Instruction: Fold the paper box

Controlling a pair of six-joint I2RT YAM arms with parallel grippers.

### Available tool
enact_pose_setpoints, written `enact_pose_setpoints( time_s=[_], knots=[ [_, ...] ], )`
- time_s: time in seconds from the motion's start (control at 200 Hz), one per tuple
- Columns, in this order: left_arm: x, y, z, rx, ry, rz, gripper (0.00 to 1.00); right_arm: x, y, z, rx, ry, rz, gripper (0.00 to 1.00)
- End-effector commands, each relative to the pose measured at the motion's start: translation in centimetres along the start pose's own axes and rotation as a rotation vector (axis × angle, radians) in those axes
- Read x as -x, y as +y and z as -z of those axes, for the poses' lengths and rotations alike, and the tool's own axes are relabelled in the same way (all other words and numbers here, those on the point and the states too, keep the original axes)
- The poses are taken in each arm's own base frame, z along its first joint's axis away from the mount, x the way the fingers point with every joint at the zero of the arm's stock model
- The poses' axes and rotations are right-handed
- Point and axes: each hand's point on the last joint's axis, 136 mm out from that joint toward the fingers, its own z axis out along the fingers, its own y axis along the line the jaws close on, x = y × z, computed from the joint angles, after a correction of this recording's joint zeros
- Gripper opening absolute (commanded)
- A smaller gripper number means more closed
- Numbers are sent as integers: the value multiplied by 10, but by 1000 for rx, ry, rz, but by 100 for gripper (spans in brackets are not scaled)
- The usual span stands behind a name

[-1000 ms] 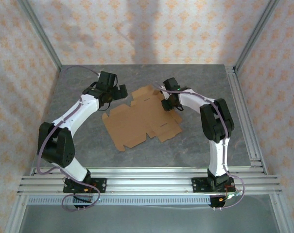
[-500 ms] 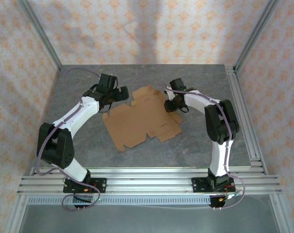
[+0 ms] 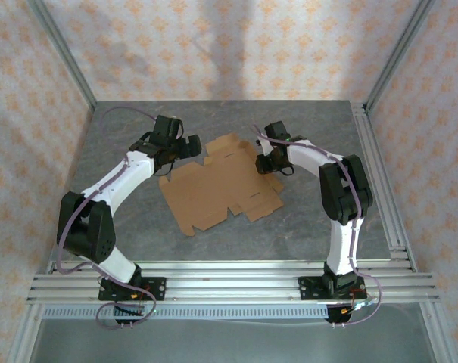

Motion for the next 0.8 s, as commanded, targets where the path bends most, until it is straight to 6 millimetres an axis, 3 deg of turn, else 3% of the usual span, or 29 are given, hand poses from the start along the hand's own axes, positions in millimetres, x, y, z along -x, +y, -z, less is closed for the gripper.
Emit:
enact_pose_setpoints(
  time_s=[0.0,0.796],
  knots=[
    [13,-5,11,-28,-48,-12,100,2,-7,-1,-24,7,-20,30],
    [17,-1,12,-37,-35,-25,100,-4,-5,-10,-2,26,-79,30]
  ],
)
